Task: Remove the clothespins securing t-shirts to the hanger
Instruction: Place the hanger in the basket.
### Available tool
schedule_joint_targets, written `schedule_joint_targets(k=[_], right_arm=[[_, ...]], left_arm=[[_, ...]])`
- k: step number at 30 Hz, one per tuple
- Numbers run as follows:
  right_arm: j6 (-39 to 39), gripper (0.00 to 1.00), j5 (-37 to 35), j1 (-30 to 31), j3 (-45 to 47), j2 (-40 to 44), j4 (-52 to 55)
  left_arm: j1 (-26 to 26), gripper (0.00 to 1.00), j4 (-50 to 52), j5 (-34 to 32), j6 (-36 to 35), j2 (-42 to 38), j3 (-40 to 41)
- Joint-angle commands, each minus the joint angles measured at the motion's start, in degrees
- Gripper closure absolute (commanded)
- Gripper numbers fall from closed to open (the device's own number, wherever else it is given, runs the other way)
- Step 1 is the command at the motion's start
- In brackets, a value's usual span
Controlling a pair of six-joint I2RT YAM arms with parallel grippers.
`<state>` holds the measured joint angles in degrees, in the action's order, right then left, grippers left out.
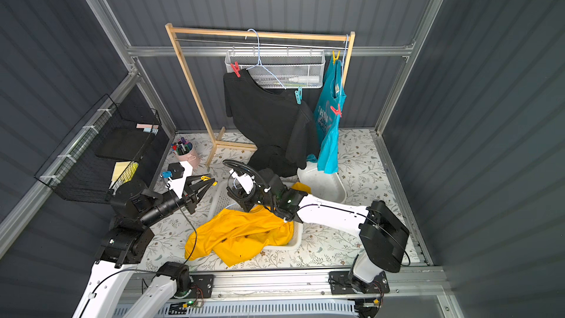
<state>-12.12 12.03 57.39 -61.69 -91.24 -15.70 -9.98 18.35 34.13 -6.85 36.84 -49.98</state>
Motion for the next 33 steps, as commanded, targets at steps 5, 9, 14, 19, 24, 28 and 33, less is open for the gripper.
schedule_joint_targets(k=[5, 9, 14, 19, 24, 28, 33], right_arm=[[-2.83, 0.44, -2.97, -1.61, 2.97, 2.65, -1.78], [-2.78, 0.33, -5.36, -2.45, 4.30, 5.22, 0.70], [-2.82, 0.20, -9.04, -3.75, 8.21, 11.39, 2.52], [-1.36, 0.05, -13.92, -5.04, 11.71, 19.87, 8.13], [1.64, 0.01, -20.16, -5.52, 15.04, 30.20, 13.84], [3.80, 0.01, -24.07, -5.71, 18.14, 39.58, 17.81], [6.14, 0.01, -28.49, -5.97, 21.34, 50.73, 22.33]], left_arm=[[-0.13, 0.95, -4.06, 1.82, 0.44, 1.38, 0.43], [-0.13, 0.95, -5.76, 2.16, 1.23, 2.46, 0.67], [-0.14, 0.94, -9.19, 3.88, 3.70, 4.56, 1.17], [-0.21, 0.95, -13.47, 6.22, 6.86, 7.41, 1.72], [-0.22, 0.95, -18.83, 9.79, 11.52, 11.07, 2.82], [-0.35, 0.97, -24.07, 12.02, 16.26, 14.36, 4.17], [-0.61, 0.99, -32.50, 12.87, 22.23, 16.63, 6.95]])
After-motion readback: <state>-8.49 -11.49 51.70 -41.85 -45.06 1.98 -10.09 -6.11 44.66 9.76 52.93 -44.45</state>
